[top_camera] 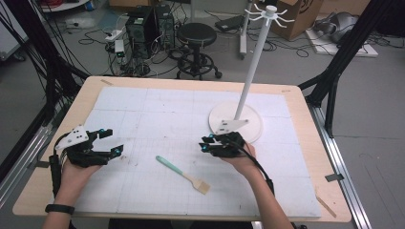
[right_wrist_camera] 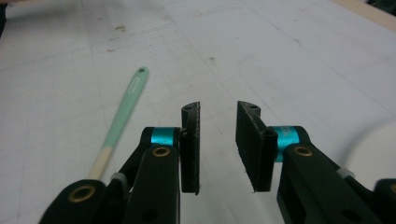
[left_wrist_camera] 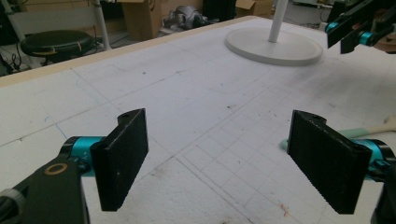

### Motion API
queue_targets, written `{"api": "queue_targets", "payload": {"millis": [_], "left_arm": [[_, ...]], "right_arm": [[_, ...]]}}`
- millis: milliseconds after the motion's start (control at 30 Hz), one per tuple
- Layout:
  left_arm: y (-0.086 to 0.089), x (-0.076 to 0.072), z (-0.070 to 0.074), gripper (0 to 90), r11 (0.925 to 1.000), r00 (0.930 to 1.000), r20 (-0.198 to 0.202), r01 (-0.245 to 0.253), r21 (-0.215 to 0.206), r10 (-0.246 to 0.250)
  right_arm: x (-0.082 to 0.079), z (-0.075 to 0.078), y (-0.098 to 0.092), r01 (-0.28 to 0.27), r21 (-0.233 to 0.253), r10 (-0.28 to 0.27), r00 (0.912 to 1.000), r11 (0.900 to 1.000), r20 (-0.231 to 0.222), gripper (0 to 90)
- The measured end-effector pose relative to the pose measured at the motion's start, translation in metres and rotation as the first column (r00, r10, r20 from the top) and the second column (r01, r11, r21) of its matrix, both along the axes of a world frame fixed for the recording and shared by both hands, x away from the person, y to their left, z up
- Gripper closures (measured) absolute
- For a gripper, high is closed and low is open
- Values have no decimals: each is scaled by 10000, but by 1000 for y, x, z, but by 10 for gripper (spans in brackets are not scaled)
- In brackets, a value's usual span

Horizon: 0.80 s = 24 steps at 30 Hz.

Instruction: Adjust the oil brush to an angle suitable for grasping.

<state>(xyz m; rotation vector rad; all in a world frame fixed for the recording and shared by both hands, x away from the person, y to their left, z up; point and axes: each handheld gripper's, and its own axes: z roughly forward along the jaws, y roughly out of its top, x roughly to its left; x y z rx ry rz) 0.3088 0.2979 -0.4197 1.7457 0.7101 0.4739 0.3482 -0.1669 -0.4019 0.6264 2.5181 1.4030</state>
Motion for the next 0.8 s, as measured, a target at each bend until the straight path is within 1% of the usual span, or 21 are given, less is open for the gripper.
{"api": "queue_targets", "payload": {"millis": [33,67,167,200,233,333,400,533,567,600,633,700,733,800], "left_arm": [[0,0,0,211,10000,10000,0,0,0,0],[0,0,0,211,10000,10000,4,-50,-1,50],[1,0,0,212,10000,9999,38,-93,-2,93],[1,0,0,212,9999,9999,33,-151,16,151],[1,1,-1,212,9999,9999,37,-162,22,162],[2,1,-1,212,9997,9997,81,-220,44,220],[2,2,-1,213,9996,9995,149,-290,55,289],[5,4,-2,215,9990,9988,221,-439,89,437],[5,4,-2,216,9990,9988,221,-439,89,437],[6,5,-3,216,9986,9984,229,-526,28,525],[7,5,-2,216,9984,9981,262,-558,6,558],[8,5,-2,216,9981,9976,305,-618,-27,619],[11,5,-1,216,9974,9968,373,-707,-146,712],[13,4,-1,216,9965,9958,416,-805,-221,813]], "right_arm": [[0,0,0,0,0,0,10000,10000,0,683],[-5,1,-21,322,235,-322,9995,9992,-29,593],[-12,0,-45,633,544,-636,9980,9965,43,542],[-16,-1,-54,816,644,-819,9966,9946,21,526],[-18,-2,-60,921,722,-922,9957,9931,-10,518],[-26,-4,-82,1402,1083,-1413,9900,9842,30,483],[-31,-6,-96,1773,1364,-1785,9839,9747,-32,452],[-43,-8,-122,2617,1834,-2661,9639,9476,-4,391],[-45,-7,-127,2824,1937,-2883,9575,9396,24,373],[-48,-7,-134,3056,2114,-3133,9497,9284,28,352],[-49,-7,-137,3171,2211,-3257,9455,9223,25,331],[-52,-7,-145,3535,2451,-3648,9311,9028,9,283],[-54,-8,-150,3726,2613,-3854,9227,8904,-27,265],[-55,-9,-155,3931,2706,-4067,9135,8788,-65,226]]}}
